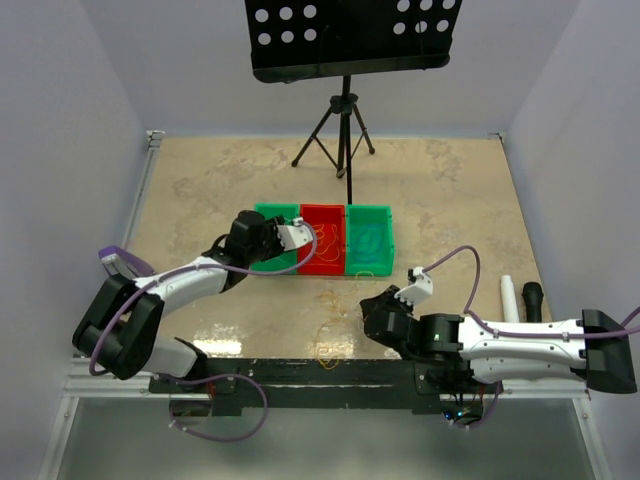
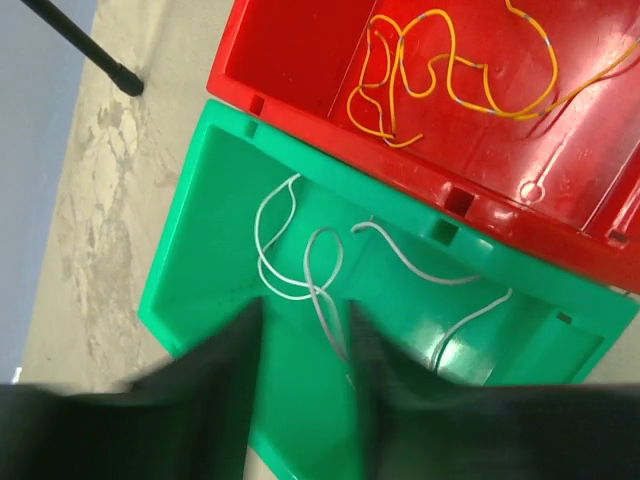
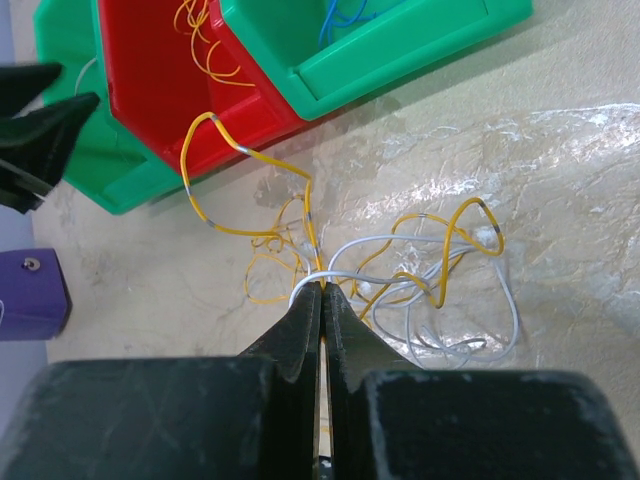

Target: Untangle the cables

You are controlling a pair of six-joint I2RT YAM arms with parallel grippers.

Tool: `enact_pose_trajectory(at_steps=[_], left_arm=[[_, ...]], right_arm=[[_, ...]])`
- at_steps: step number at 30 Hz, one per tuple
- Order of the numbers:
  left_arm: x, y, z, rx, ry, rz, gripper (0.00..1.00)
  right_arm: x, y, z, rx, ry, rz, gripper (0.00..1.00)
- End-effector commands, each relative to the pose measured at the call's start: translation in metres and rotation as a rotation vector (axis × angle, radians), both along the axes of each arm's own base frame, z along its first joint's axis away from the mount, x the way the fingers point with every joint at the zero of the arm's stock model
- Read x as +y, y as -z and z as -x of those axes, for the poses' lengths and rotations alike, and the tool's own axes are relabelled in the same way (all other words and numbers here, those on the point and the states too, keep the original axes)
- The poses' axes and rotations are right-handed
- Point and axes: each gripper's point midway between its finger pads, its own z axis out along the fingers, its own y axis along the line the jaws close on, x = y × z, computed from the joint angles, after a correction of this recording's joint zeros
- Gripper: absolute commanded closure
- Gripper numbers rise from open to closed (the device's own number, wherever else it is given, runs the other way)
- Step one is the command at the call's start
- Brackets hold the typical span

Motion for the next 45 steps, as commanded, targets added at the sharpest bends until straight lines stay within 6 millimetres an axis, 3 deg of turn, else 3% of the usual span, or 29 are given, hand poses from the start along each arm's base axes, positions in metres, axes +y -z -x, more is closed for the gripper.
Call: enact_pose_trajectory(at_steps=[1, 3, 11, 14, 18, 19, 21, 28, 33, 38, 41, 42, 45], left_arm=[[-0.011, -0.019, -0.008, 0.044, -0.019, 0.054, 0.34], [-0.016, -0.032, -0.007, 0.044, -0.008, 0.086, 0.15], [-0.016, -0.082, 0.019, 0.061, 0.002, 0.185, 0.01], [-0.025, -0.116, 0.044, 0.064, 0.088, 0.276, 0.00], [-0.053, -0.146, 0.097, 0.225, 0.286, 0.431, 0.00], [-0.063, -0.147, 0.120, 0.321, 0.364, 0.481, 0.00], [-0.074, -0.149, 0.141, 0.429, 0.448, 0.541, 0.00], [-0.095, -0.136, 0.189, 0.724, 0.689, 0.571, 0.00], [-0.097, -0.128, 0.189, 0.684, 0.707, 0.559, 0.00], [-0.101, -0.121, 0.189, 0.674, 0.703, 0.557, 0.09], [-0.103, -0.118, 0.184, 0.655, 0.694, 0.554, 0.27], [-0.103, -0.118, 0.180, 0.635, 0.684, 0.552, 0.37], [-0.104, -0.114, 0.170, 0.600, 0.647, 0.545, 0.53]], right_arm=[[0.008, -0.010, 0.000, -0.005, -0.012, -0.029, 1.00], [0.009, -0.009, 0.001, -0.003, -0.017, -0.035, 1.00], [0.025, -0.032, -0.002, -0.081, -0.107, -0.023, 1.00], [0.039, -0.055, -0.001, -0.163, -0.199, -0.052, 1.00], [0.052, -0.073, 0.003, -0.246, -0.303, -0.071, 1.00], [0.055, -0.075, 0.004, -0.259, -0.327, -0.065, 1.00], [0.064, -0.077, 0.007, -0.277, -0.378, -0.056, 1.00], [0.089, -0.073, 0.007, -0.289, -0.441, 0.003, 1.00], [0.097, -0.073, 0.006, -0.301, -0.455, 0.006, 1.00], [0.103, -0.076, 0.006, -0.312, -0.472, 0.005, 1.00], [0.105, -0.080, 0.006, -0.321, -0.471, -0.006, 1.00], [0.106, -0.082, 0.006, -0.324, -0.474, -0.011, 1.00], [0.109, -0.085, 0.008, -0.334, -0.485, -0.024, 1.00]])
